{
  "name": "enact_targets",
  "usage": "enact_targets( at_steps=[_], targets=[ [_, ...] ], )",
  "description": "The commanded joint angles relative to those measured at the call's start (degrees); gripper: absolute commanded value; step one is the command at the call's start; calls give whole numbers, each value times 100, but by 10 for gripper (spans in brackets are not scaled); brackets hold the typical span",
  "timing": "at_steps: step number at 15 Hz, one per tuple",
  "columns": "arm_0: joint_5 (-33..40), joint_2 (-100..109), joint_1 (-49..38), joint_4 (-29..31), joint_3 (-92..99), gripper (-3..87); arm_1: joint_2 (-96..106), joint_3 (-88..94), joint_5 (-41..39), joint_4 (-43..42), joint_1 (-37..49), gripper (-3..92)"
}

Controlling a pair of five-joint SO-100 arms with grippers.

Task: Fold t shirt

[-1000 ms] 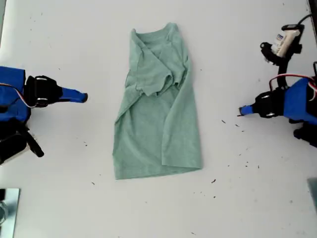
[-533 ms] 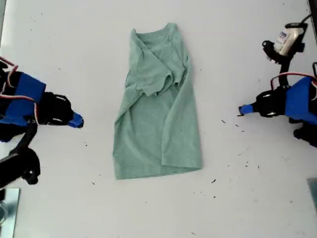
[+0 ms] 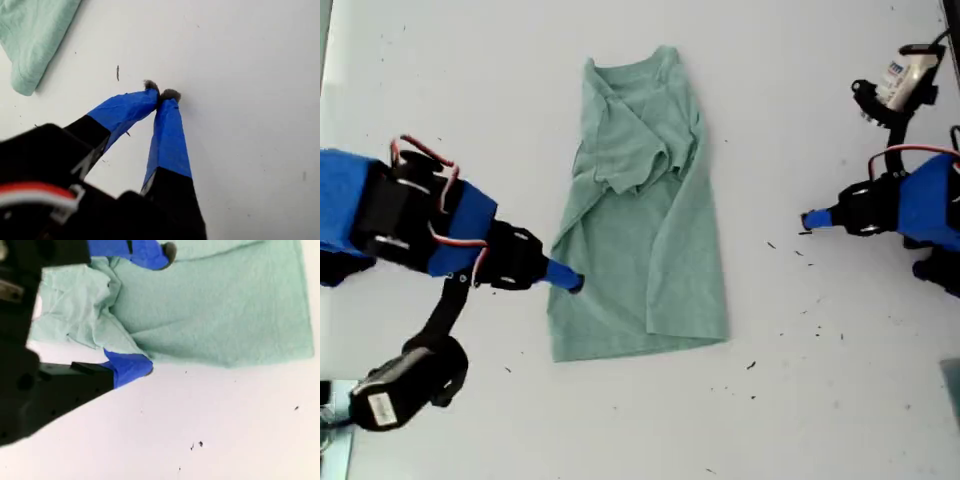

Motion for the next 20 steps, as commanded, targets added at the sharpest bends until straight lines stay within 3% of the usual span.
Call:
enact_targets(
  at_steps=[1,4,6,8,10,13,15,17,20],
  targets=[
    [26,-97,-149,-782,536,297,105,246,-26,18,-44,24],
    [26,-1055,-79,-1441,686,303,114,246,-18,18,-105,24],
    [-70,-1775,-26,-1758,659,252,114,246,0,26,-167,24],
    [-167,-2039,26,-1846,659,-3,114,246,18,26,-202,24],
    [-483,-1195,114,-1652,633,-3,123,246,0,26,-193,24],
    [-457,-176,35,-387,-369,-2,141,246,-26,26,-149,24],
    [-220,-176,-70,62,-1274,-2,141,255,-35,26,-141,24],
    [70,-501,-176,141,-1969,-2,141,255,-26,26,-141,24],
    [729,-2435,-202,-237,-3735,-2,141,255,-18,26,-141,24]
  ],
)
